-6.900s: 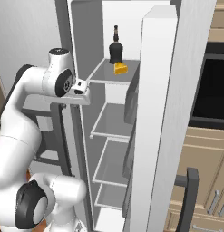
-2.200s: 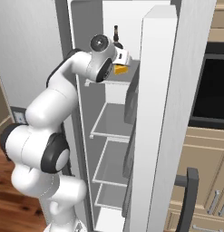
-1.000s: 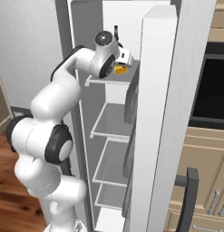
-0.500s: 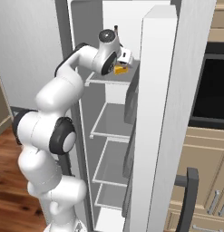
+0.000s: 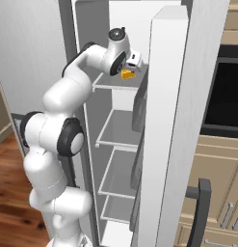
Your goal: Pick the cheese from the fridge and the cheese grater from the cabinet and place them next to the salad bowl.
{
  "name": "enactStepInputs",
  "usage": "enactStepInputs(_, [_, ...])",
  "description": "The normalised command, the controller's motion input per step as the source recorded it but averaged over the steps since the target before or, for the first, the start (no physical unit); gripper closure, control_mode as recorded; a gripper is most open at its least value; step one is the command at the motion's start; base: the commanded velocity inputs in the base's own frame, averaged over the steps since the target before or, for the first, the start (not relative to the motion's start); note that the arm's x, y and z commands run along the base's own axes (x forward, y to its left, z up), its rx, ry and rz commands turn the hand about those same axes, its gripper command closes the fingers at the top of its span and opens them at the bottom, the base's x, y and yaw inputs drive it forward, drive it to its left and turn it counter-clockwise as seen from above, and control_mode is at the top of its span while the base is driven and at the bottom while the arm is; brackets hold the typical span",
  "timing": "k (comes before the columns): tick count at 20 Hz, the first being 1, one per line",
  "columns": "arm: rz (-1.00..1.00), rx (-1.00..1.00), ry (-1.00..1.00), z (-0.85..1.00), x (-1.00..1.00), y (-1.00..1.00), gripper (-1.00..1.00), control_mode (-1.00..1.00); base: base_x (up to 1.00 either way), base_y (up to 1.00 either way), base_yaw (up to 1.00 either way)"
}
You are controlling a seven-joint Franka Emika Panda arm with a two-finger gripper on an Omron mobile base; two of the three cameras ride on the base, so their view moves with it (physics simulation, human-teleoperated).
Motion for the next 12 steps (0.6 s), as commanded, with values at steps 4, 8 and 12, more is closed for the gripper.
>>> enactStepInputs(4, [0.00, 0.02, 0.06, -0.07, 0.12, 0.00, -1.00, -1.00, 0.00, 0.00, 0.00])
enactStepInputs(8, [0.00, 0.03, 0.06, -0.14, 0.06, 0.00, -1.00, -1.00, 0.00, 0.00, 0.00])
enactStepInputs(12, [0.00, 0.03, 0.04, -0.14, 0.05, 0.00, -1.00, -1.00, 0.00, 0.00, 0.00])
